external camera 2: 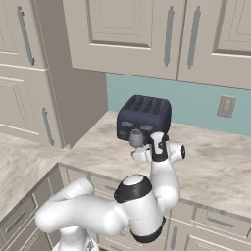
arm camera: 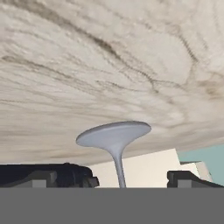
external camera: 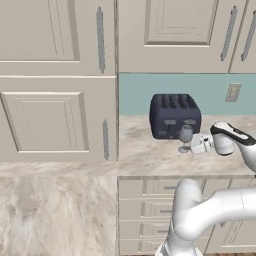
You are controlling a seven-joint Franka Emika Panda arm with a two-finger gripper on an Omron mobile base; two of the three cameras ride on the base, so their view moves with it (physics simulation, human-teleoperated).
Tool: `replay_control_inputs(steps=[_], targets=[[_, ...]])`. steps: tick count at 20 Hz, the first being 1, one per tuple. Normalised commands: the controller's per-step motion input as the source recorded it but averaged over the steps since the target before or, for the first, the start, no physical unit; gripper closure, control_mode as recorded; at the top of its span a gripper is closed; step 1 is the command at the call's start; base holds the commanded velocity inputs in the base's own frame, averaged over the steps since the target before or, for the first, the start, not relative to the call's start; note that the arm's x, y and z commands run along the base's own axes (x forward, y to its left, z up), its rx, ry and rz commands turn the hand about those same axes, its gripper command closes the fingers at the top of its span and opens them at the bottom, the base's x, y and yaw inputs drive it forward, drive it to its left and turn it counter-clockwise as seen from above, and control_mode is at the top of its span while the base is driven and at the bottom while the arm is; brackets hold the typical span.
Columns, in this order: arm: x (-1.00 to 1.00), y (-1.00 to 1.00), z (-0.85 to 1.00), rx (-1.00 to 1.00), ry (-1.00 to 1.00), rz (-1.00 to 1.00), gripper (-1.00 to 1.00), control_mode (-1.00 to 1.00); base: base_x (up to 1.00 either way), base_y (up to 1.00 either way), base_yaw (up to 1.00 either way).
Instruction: Retrieve the wine glasses from the counter and place one next to each plate.
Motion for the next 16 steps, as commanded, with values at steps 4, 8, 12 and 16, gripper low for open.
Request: replay_control_inputs(steps=[4, 8, 12, 16], targets=[[0.09, 0.00, 0.00, 0.00, 0.00, 0.00, -1.00, -1.00, 0.00, 0.00, 0.00], [0.01, 0.01, 0.00, 0.00, 0.00, 0.00, -1.00, -1.00, 0.00, 0.00, 0.00], [0.03, 0.14, -0.01, 0.00, 0.00, -0.01, -1.00, -1.00, 0.00, 0.00, 0.00], [0.05, 0.21, -0.10, 0.00, 0.00, -0.04, -1.00, -1.00, 0.00, 0.00, 0.00]])
